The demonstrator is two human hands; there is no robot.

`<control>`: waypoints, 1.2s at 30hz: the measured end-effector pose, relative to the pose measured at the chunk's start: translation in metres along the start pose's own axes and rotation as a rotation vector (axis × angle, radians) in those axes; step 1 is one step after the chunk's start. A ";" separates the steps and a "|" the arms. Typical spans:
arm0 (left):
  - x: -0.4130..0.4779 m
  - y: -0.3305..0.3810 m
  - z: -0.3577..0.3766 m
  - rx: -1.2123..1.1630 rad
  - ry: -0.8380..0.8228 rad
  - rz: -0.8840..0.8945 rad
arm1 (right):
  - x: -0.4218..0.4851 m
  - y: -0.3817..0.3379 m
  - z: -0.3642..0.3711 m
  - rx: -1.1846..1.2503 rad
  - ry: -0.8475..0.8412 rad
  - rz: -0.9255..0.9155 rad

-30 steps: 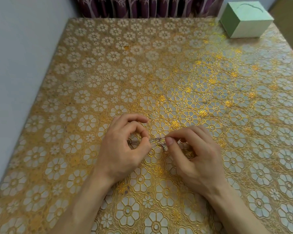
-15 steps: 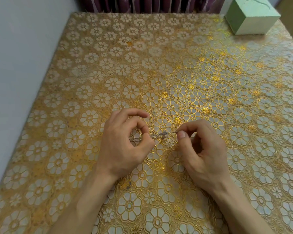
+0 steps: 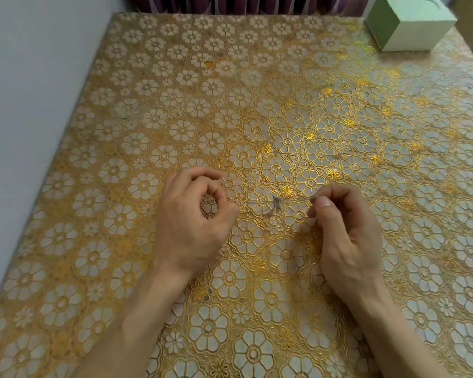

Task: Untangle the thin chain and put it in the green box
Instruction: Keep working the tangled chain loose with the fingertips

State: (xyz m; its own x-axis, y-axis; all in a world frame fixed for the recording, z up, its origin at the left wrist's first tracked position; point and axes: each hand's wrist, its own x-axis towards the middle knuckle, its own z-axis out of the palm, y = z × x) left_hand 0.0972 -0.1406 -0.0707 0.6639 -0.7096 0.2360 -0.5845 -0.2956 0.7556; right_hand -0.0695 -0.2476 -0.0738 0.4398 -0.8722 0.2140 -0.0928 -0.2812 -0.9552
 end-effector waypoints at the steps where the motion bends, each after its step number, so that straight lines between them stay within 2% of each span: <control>1: 0.000 0.000 0.000 0.001 0.001 -0.007 | 0.000 -0.001 0.000 0.015 0.004 0.002; 11: 0.000 0.000 0.003 0.188 0.012 0.053 | 0.001 -0.001 -0.002 0.096 -0.020 0.058; 20: -0.001 -0.001 0.004 0.242 -0.069 0.140 | -0.002 -0.005 -0.005 0.132 -0.150 0.056; 26: -0.002 -0.002 0.004 0.185 -0.120 0.189 | 0.001 -0.011 -0.003 0.432 -0.158 0.232; 30: -0.002 -0.001 0.003 0.153 -0.124 0.172 | 0.004 -0.015 -0.006 0.536 -0.143 0.358; 36: -0.003 -0.001 0.003 0.141 -0.112 0.162 | 0.004 -0.022 -0.008 0.641 -0.283 0.467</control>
State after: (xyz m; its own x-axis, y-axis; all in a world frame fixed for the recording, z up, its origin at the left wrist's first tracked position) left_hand 0.0949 -0.1400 -0.0740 0.5045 -0.8194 0.2720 -0.7439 -0.2527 0.6186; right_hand -0.0731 -0.2478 -0.0500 0.6977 -0.6849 -0.2099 0.1666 0.4402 -0.8823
